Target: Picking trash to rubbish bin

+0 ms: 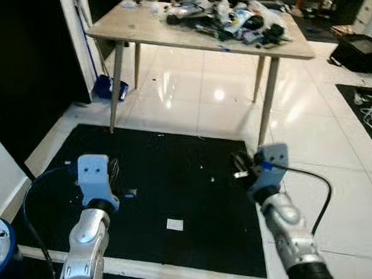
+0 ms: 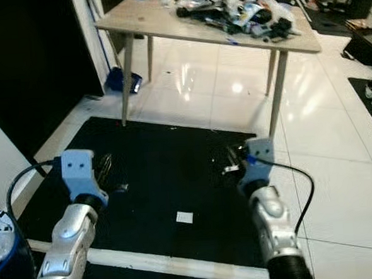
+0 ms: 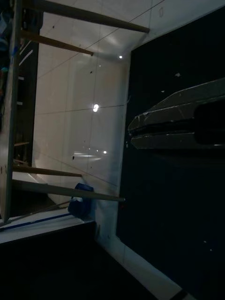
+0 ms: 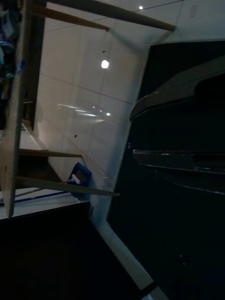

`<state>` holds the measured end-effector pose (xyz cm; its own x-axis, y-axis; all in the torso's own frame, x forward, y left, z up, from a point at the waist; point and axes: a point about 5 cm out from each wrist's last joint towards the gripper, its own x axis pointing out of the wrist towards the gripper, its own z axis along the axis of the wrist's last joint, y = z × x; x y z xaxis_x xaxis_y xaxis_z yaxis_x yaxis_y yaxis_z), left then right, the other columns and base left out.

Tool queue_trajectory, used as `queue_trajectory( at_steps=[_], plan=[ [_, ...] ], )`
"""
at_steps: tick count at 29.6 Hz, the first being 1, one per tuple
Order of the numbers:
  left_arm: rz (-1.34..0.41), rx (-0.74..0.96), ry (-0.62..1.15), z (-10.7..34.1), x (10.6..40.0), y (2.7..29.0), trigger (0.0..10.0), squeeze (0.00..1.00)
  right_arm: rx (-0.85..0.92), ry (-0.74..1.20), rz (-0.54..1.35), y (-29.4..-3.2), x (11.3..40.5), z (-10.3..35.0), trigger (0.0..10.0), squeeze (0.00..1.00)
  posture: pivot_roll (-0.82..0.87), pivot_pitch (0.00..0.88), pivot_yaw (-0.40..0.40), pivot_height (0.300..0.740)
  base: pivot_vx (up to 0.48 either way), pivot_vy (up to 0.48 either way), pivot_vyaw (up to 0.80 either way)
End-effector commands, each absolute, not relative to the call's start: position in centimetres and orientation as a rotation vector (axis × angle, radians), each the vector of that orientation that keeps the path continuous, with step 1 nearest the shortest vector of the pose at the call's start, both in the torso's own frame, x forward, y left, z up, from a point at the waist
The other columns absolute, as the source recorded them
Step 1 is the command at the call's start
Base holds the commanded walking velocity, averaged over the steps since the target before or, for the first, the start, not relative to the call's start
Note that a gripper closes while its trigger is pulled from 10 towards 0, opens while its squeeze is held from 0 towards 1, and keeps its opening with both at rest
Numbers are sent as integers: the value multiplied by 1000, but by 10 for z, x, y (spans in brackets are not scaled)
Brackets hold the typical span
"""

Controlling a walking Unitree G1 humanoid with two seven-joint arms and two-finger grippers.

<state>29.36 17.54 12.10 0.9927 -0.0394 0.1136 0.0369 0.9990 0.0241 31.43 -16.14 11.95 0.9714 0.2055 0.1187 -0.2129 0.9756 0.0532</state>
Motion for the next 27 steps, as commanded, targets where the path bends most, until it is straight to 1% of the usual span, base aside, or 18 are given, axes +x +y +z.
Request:
queue_trajectory(
  at_steps=[1, 27],
  plan=[
    [-31, 29, -90, 115, 292, 178, 10000, 0, 78, -95, 220, -157, 312, 114, 10000, 0, 2, 93, -40, 740, 277, 0, 0],
    [-30, 28, -94, 117, 294, 178, 10000, 0, 87, -103, 227, -155, 312, 115, 10000, 0, 4, 104, -42, 740, 276, 0, 0]
  ],
)
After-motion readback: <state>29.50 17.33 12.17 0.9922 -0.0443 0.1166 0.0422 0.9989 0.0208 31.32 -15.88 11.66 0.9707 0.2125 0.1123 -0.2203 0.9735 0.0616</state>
